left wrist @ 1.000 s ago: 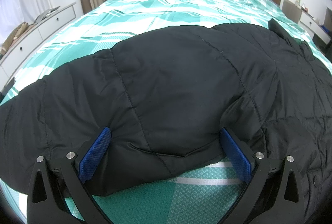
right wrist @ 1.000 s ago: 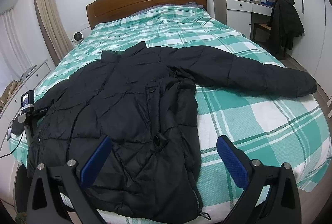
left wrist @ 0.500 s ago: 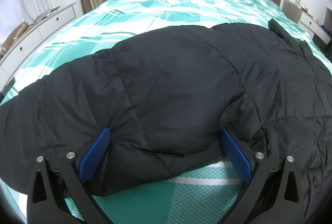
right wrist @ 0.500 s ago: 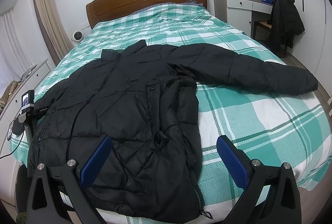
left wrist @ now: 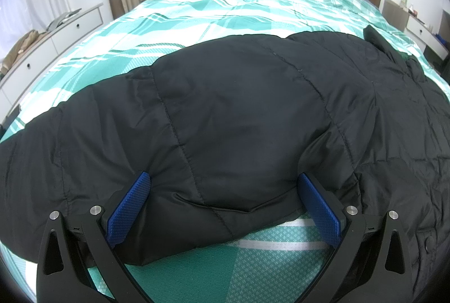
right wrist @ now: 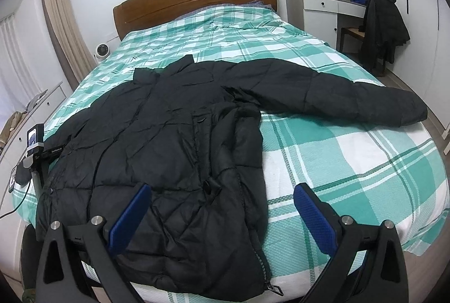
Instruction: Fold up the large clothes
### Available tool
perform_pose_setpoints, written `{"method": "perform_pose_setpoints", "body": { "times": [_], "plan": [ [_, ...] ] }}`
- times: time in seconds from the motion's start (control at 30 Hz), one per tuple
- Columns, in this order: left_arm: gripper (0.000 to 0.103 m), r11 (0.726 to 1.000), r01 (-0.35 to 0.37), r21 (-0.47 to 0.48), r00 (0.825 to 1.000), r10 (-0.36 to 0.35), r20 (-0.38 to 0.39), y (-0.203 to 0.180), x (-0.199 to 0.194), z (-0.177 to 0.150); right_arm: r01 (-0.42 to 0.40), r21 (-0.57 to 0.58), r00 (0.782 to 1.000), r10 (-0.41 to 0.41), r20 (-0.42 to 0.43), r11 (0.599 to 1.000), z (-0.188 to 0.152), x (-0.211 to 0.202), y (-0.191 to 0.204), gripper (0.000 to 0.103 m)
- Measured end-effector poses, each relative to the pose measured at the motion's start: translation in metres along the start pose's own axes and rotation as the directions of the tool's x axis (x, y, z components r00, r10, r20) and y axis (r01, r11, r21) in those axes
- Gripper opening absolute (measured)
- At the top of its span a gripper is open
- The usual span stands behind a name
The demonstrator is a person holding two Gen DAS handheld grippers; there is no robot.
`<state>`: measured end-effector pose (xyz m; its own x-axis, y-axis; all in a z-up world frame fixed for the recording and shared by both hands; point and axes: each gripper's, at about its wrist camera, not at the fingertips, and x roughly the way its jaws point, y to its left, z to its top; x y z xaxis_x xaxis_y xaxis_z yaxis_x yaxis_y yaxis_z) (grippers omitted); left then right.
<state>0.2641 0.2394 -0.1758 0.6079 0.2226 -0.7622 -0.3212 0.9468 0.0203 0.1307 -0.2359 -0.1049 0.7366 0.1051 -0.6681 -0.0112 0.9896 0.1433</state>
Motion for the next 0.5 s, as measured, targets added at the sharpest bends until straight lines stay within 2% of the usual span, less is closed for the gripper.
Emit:
{"method": "perform_pose_setpoints", "body": {
  "times": [0.5],
  "plan": [
    [0.103, 1.0, 0.0, 0.0, 1.0, 0.0, 0.0, 0.0001, 0.0, 0.0, 0.004, -0.023, 1.0, -0.004, 0.005, 1.0, 0.0018, -0.0004, 0.0064, 0.103]
  ]
}}
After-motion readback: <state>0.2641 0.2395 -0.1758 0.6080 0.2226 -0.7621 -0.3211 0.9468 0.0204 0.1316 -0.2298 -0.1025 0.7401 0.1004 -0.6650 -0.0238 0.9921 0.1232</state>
